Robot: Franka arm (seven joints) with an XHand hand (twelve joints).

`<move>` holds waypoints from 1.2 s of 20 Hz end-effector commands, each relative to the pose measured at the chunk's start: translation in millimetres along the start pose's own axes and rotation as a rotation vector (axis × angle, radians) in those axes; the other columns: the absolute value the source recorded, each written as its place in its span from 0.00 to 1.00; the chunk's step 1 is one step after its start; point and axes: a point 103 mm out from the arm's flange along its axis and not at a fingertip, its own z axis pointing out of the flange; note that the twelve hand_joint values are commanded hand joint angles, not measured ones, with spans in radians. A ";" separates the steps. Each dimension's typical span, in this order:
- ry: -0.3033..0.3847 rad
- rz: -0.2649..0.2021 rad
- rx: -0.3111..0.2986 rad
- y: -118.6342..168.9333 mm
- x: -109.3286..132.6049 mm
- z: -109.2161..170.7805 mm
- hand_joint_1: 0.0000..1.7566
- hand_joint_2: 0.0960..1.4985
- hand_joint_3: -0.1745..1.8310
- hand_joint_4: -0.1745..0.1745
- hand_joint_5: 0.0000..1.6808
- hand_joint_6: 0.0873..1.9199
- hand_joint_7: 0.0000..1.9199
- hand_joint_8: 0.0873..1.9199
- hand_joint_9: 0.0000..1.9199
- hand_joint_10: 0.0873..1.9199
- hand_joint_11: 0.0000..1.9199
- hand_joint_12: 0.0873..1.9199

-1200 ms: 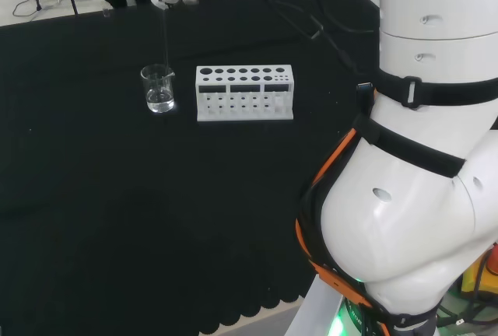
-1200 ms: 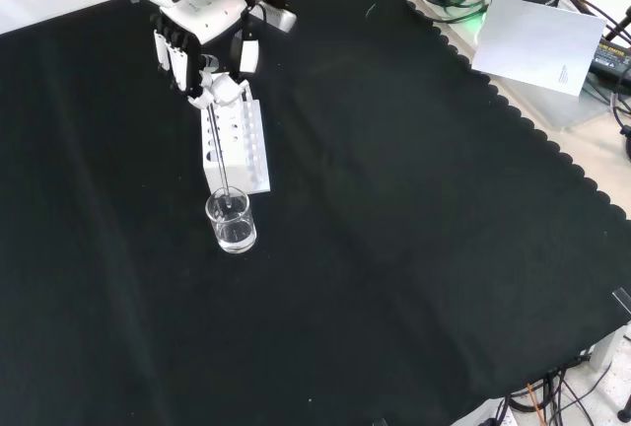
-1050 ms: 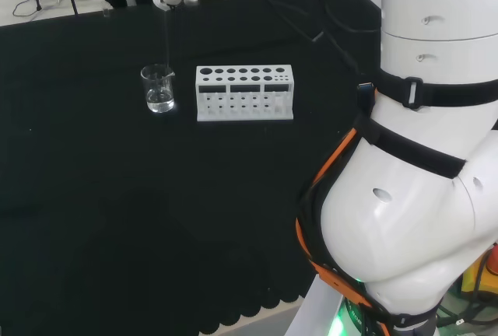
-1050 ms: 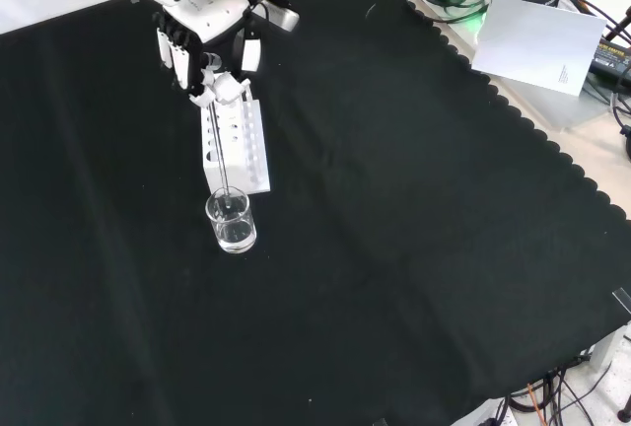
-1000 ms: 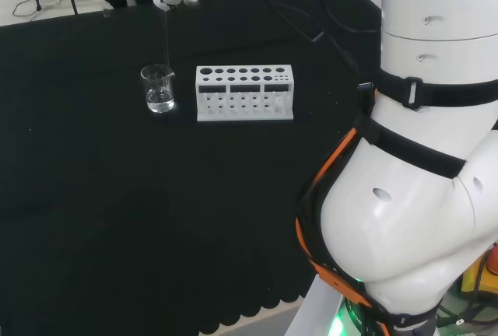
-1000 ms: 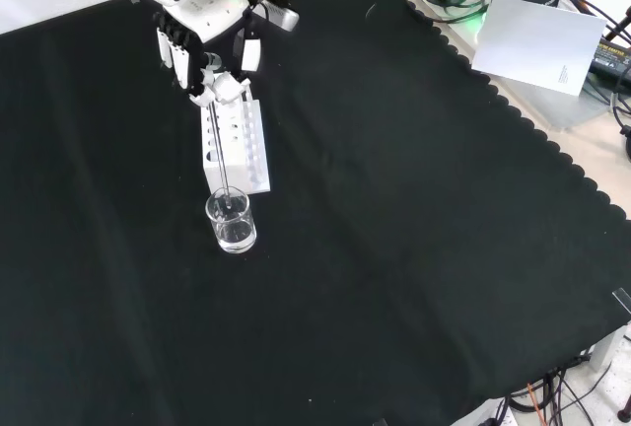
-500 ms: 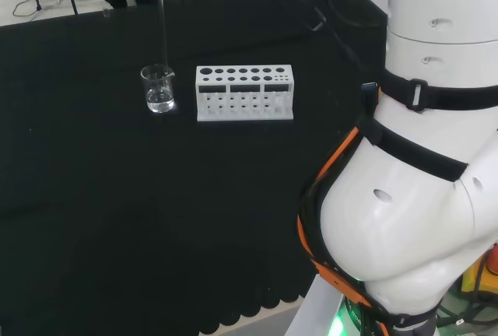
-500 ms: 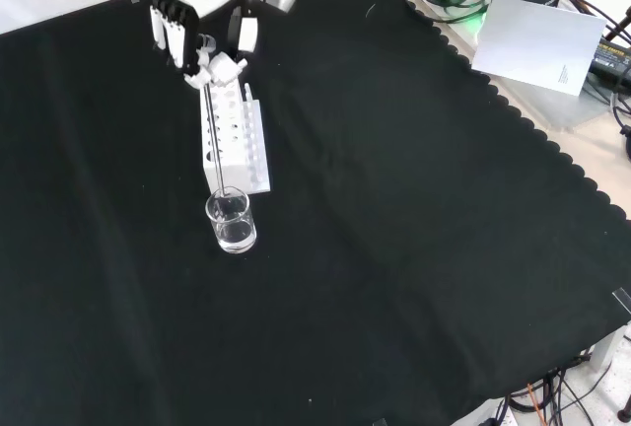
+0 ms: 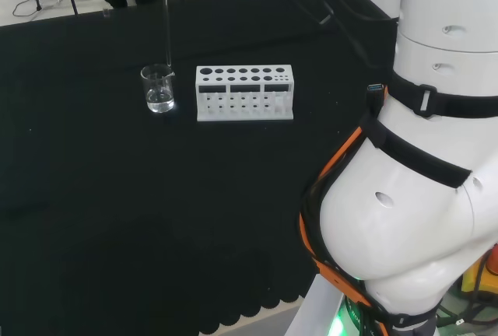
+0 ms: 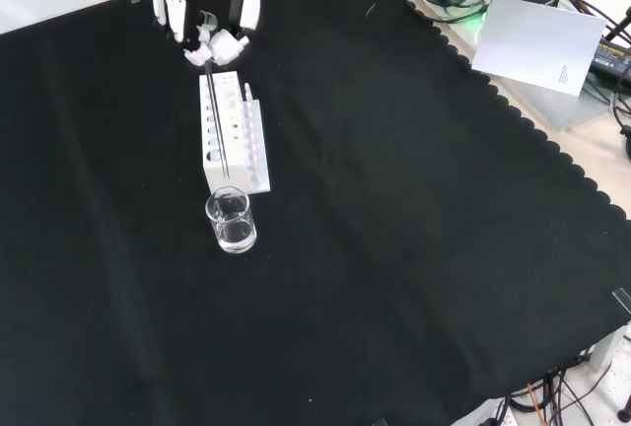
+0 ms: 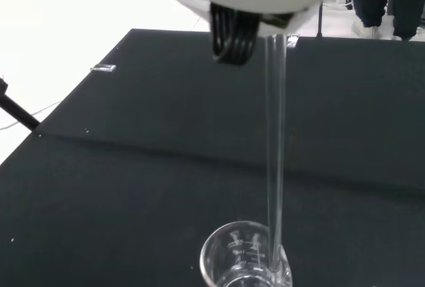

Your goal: Put the glass rod back on the white test tube rack.

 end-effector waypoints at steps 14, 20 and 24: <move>-0.008 0.186 -0.066 -34.2 -102.2 -37.1 0.75 0.38 0.48 0.00 0.67 0.35 0.67 0.50 0.86 0.45 0.65 0.48; -0.026 0.232 -0.065 -48.1 -125.0 -39.3 0.75 0.38 0.48 0.00 0.67 0.35 0.67 0.50 0.86 0.45 0.65 0.48; -0.059 0.284 -0.036 -57.2 -139.1 -37.7 0.75 0.38 0.48 0.00 0.67 0.35 0.67 0.50 0.86 0.45 0.65 0.48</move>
